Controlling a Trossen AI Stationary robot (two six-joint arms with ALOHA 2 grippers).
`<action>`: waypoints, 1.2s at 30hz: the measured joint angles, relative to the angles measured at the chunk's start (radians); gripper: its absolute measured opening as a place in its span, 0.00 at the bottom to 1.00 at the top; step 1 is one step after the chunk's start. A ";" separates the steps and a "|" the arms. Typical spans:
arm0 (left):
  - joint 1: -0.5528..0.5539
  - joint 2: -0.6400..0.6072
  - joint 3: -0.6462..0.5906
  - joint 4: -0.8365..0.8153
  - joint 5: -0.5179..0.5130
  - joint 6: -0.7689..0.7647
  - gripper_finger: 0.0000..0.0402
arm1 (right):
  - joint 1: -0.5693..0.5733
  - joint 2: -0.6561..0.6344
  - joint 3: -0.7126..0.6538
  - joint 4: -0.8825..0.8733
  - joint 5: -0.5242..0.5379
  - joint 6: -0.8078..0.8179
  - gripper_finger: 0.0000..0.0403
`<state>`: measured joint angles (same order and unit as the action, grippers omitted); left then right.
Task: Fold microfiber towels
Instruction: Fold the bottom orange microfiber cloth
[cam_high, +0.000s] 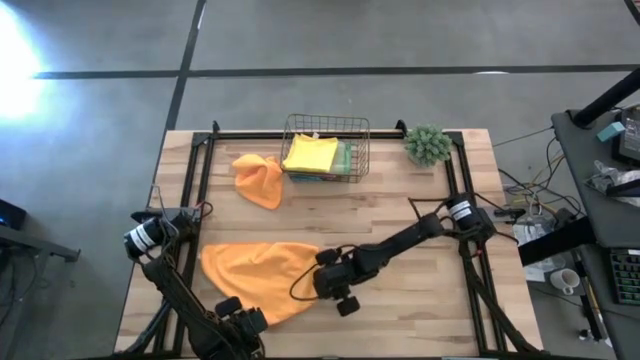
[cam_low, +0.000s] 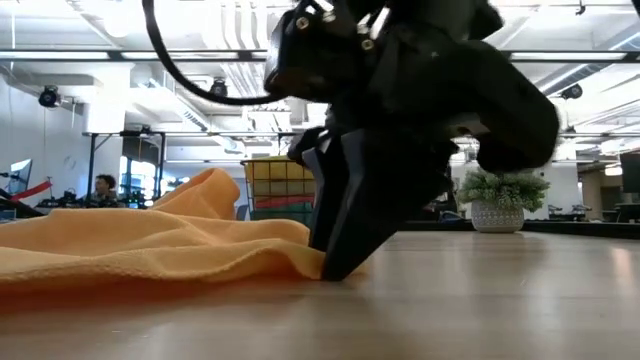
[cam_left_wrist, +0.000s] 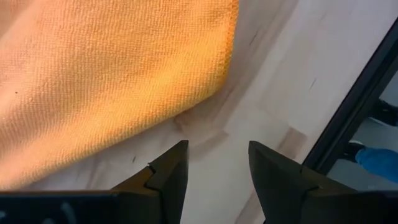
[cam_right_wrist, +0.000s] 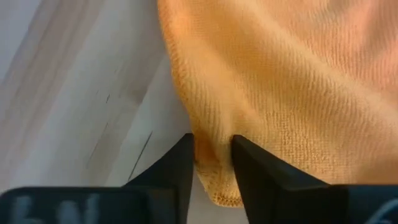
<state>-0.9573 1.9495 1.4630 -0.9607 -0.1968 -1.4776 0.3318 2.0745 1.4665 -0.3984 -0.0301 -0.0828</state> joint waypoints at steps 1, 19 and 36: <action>0.000 0.000 -0.001 0.000 -0.001 0.000 0.38 | -0.005 0.009 0.003 0.000 -0.013 0.018 0.23; 0.011 -0.001 -0.012 0.011 -0.199 -0.008 0.38 | -0.018 0.019 0.259 -0.268 0.021 0.145 0.02; 0.042 0.070 -0.012 0.062 -0.318 -0.009 0.38 | -0.011 0.014 0.586 -0.533 0.038 0.243 0.02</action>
<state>-0.9149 2.0197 1.4506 -0.8988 -0.5144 -1.4864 0.3210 2.0881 2.0529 -0.9317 0.0081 0.1604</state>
